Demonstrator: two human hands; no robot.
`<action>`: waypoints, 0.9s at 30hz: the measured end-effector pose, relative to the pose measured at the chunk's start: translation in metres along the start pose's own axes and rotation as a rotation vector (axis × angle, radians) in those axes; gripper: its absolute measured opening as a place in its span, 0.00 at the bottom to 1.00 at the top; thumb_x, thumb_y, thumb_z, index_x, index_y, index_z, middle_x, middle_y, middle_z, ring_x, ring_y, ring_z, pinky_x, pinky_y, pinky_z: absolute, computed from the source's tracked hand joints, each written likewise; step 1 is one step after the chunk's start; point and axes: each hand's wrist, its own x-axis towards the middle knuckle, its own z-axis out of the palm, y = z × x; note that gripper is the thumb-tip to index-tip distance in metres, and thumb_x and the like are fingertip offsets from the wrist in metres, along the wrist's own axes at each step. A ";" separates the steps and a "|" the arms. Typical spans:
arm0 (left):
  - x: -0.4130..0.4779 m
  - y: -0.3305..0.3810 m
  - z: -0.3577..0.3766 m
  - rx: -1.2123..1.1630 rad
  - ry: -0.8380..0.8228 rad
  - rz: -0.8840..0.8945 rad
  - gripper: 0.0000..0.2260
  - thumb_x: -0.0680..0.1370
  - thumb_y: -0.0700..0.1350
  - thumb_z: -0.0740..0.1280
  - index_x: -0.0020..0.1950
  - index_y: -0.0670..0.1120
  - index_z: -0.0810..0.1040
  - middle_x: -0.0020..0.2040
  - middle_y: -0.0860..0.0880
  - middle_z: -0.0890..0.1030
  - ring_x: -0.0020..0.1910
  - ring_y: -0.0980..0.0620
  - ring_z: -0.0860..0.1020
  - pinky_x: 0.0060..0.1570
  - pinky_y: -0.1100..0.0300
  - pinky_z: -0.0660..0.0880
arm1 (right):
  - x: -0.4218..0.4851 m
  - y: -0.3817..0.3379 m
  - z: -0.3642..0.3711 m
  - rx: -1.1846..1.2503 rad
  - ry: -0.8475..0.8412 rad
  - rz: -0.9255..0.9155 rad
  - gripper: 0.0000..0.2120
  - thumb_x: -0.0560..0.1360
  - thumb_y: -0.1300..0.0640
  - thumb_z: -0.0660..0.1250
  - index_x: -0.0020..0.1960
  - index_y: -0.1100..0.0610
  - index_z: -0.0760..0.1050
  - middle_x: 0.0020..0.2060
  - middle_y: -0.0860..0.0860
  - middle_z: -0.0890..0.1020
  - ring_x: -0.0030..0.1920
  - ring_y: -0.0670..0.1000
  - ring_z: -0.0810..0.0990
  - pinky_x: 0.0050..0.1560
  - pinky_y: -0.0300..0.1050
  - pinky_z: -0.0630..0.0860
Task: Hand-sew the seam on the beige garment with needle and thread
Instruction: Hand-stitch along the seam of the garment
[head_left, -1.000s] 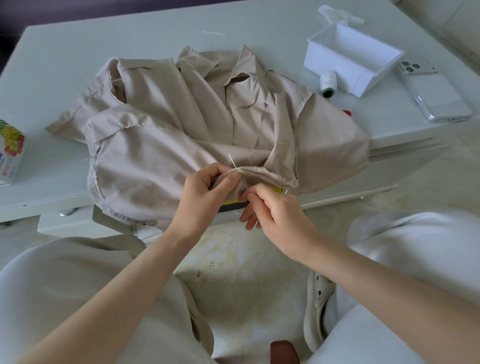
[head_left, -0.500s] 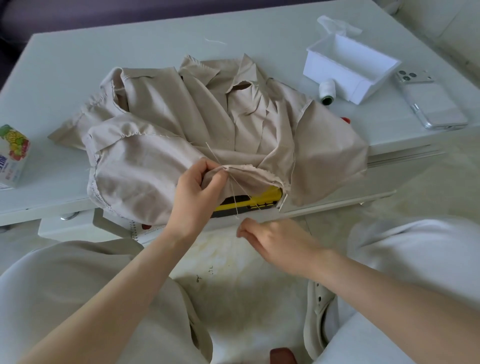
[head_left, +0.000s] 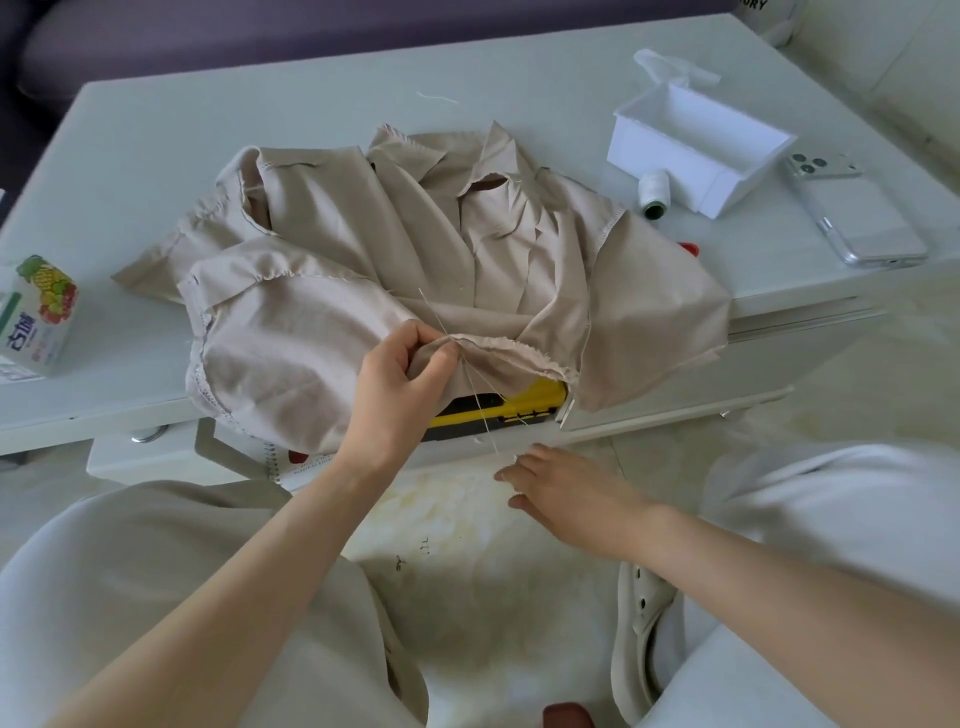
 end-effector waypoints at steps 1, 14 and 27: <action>0.000 -0.001 0.000 0.007 -0.004 -0.001 0.09 0.78 0.41 0.64 0.38 0.48 0.74 0.27 0.60 0.73 0.30 0.59 0.70 0.30 0.67 0.68 | 0.000 0.001 -0.005 0.027 0.044 0.002 0.21 0.83 0.49 0.50 0.73 0.55 0.62 0.65 0.50 0.72 0.66 0.49 0.66 0.63 0.40 0.63; -0.004 -0.005 0.008 0.098 -0.128 0.066 0.07 0.77 0.38 0.65 0.39 0.45 0.76 0.27 0.60 0.74 0.29 0.62 0.70 0.31 0.73 0.66 | 0.003 -0.002 -0.078 0.270 0.944 0.148 0.14 0.79 0.53 0.57 0.50 0.58 0.79 0.39 0.44 0.74 0.37 0.36 0.65 0.38 0.30 0.65; -0.008 -0.007 0.010 0.127 -0.236 0.096 0.03 0.75 0.39 0.67 0.42 0.42 0.79 0.33 0.46 0.79 0.29 0.59 0.69 0.29 0.72 0.66 | 0.022 -0.019 -0.107 0.718 0.679 0.321 0.09 0.77 0.57 0.65 0.45 0.55 0.84 0.38 0.46 0.79 0.37 0.42 0.75 0.37 0.31 0.69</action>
